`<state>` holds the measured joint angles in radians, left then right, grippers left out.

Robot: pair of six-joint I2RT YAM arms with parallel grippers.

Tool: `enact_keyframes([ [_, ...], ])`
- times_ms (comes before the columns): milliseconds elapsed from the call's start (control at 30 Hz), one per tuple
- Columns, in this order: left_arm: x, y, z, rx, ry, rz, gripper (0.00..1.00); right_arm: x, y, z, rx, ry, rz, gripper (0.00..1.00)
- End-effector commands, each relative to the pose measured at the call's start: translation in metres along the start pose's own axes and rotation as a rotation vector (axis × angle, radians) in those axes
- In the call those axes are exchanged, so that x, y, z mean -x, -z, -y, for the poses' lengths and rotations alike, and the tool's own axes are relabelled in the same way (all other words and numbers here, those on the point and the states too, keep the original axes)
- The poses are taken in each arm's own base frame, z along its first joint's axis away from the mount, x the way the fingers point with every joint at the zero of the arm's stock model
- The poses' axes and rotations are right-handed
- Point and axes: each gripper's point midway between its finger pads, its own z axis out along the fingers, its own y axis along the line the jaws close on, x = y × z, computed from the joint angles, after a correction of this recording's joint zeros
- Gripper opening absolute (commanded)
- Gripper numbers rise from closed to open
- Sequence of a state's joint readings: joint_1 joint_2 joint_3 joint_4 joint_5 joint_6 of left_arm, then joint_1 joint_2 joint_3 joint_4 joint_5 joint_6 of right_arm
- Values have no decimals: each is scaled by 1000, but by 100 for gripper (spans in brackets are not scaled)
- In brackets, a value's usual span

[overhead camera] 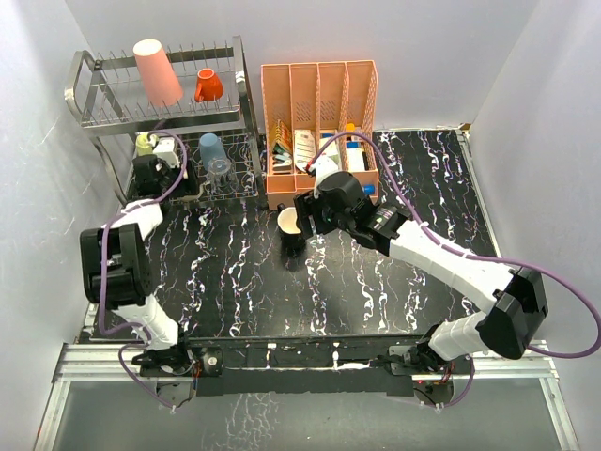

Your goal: Unload the cups from the dish rack

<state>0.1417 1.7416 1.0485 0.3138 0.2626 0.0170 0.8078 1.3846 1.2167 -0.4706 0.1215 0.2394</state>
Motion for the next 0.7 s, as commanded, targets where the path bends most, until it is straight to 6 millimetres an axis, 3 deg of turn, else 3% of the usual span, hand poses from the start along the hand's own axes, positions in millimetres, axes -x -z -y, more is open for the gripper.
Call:
enact_keyframes([
  [0, 45, 45, 18, -37, -72, 117, 31, 28, 8, -10, 33, -18, 109, 69],
  [267, 55, 96, 41, -91, -27, 119, 23, 38, 10, -18, 66, -46, 144, 72],
  [467, 56, 145, 105, -396, 63, 62, 22, 56, 18, -42, 181, -203, 187, 77],
  [667, 86, 206, 160, -677, 123, 147, 19, 74, 36, -77, 413, -500, 252, 82],
])
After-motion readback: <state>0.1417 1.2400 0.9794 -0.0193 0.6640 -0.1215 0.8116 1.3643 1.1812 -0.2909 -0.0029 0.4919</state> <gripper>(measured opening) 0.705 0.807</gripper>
